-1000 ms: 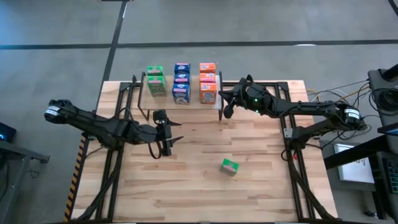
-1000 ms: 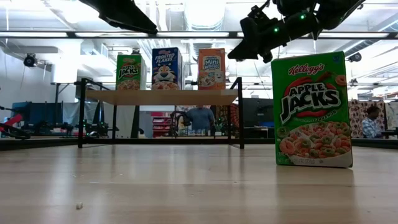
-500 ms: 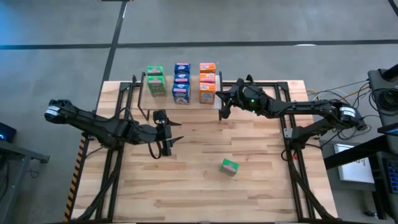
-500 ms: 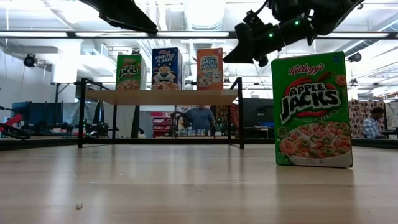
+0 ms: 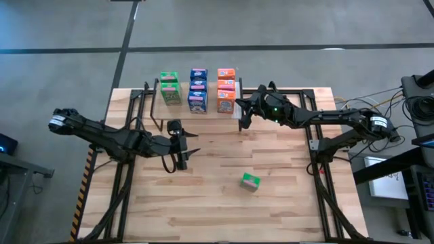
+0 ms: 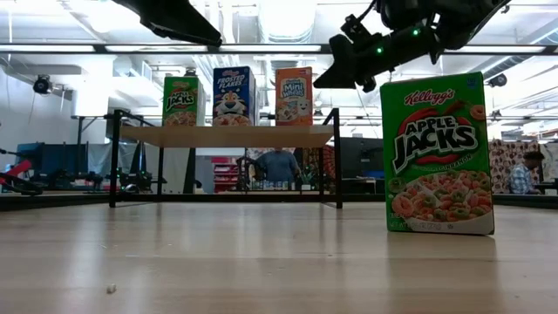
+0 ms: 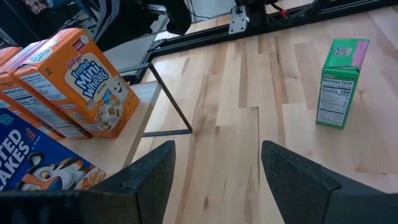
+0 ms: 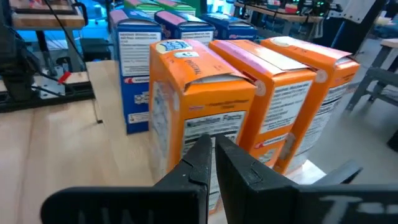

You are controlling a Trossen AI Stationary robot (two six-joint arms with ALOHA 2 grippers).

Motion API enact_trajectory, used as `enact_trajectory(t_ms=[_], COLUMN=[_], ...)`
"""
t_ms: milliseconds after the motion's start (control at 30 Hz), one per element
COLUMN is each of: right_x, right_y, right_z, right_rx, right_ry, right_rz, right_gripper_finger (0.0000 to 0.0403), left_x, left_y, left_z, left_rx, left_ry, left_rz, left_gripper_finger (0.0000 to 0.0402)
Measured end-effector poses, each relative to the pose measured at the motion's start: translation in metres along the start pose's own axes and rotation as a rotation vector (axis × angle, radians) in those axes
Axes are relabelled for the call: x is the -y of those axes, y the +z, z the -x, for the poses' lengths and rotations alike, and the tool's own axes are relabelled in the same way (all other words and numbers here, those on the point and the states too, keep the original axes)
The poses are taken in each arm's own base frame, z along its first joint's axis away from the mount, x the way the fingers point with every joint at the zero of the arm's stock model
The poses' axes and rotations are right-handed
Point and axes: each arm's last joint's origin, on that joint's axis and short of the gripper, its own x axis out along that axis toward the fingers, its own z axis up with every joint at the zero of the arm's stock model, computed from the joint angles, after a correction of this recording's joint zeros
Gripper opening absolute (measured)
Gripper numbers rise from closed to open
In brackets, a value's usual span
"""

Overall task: Stack cereal on shelf
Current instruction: Put the orange cereal box on the shelf aligned with the other orange cereal boxes

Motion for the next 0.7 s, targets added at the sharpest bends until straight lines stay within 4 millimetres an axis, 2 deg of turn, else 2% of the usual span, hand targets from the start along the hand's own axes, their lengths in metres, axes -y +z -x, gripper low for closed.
enact_trajectory(t_ms=[133,400,500,600,700], right_x=[0.002,-0.003,-0.005,-0.007,-0.008], right_y=[0.003,0.026,0.037,0.05,0.065], right_z=[0.003,0.034,0.043,0.045,0.038], right_rx=[0.009,0.066,0.098,0.075,0.035], right_ry=[-0.025,0.015,0.086,0.196,0.222], right_rz=[0.013,-0.009,-0.055,-0.1,-0.101], right_gripper_finger=[0.0013,0.0013,0.0012,0.001,0.0009], left_x=[0.0,0.0,0.0,0.0,0.0], left_y=[0.0,0.001,0.002,0.004,0.004], left_z=[0.0,0.0,0.0,0.0,0.0], left_rx=[0.002,0.011,0.018,0.041,0.04], left_ry=[0.0,-0.001,-0.001,0.001,0.002], left_rz=[0.001,0.05,0.044,0.026,0.016], left_gripper_finger=[0.0222,0.0222,0.0222,0.0222,0.0222])
